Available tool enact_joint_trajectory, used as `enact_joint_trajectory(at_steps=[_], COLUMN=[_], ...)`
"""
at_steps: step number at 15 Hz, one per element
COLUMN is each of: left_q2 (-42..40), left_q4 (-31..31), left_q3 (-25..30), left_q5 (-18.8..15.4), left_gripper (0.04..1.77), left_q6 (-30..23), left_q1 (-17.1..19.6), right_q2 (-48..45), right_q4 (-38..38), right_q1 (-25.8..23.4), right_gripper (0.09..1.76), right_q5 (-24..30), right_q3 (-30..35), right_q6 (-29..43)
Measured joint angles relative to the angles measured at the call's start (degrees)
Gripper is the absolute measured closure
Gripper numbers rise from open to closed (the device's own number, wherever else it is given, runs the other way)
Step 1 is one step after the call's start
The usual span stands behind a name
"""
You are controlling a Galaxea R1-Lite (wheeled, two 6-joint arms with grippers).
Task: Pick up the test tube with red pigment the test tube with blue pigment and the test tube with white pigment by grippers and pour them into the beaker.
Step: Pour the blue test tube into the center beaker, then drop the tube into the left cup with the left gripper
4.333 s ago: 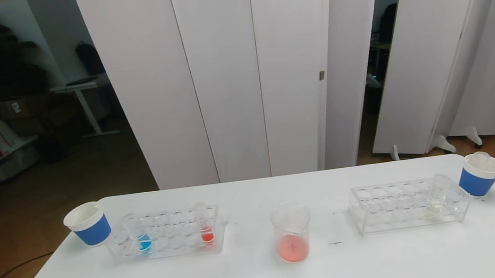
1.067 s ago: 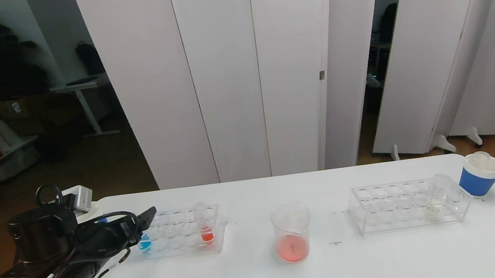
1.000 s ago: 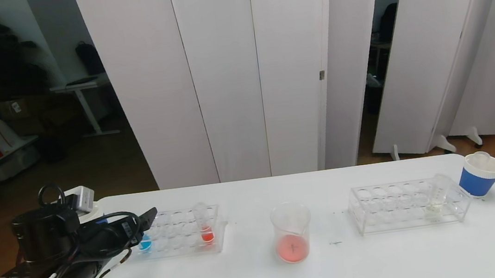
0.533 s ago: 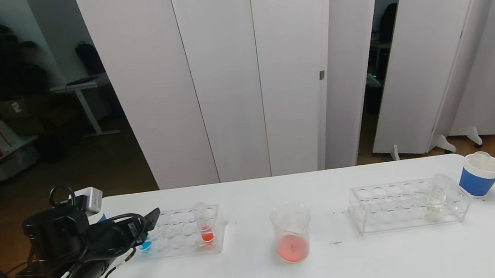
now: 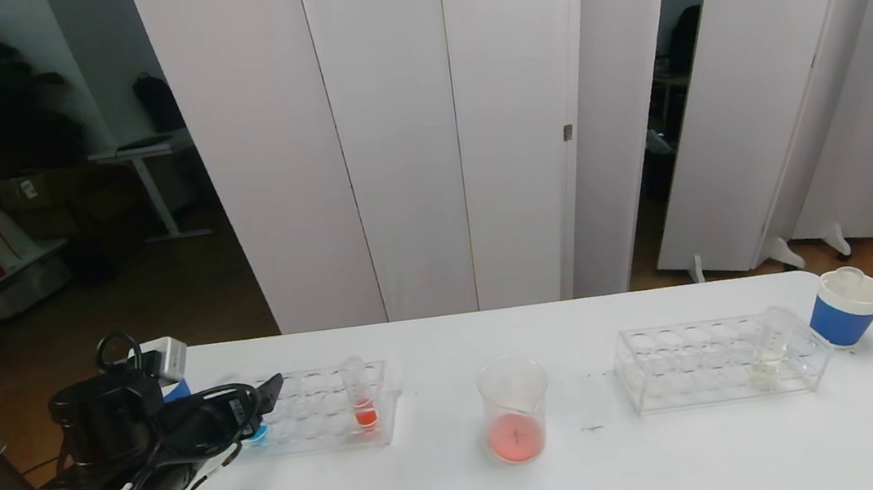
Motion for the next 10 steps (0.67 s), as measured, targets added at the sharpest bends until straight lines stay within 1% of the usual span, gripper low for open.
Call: enact_joint_trajectory(at_steps=[10], left_q2=[1.9], left_q4=[-0.77], left_q3=[-0.61], left_q5=[0.0], left_gripper=[0.06], left_q6=[-0.69], left_q1=[0.63], right_q2=[0.0], right_q4=[-0.02], right_q1=[0.0], right_gripper=[0.1], right_q5=[0.02], right_q3=[0.0], right_q6=[0.0])
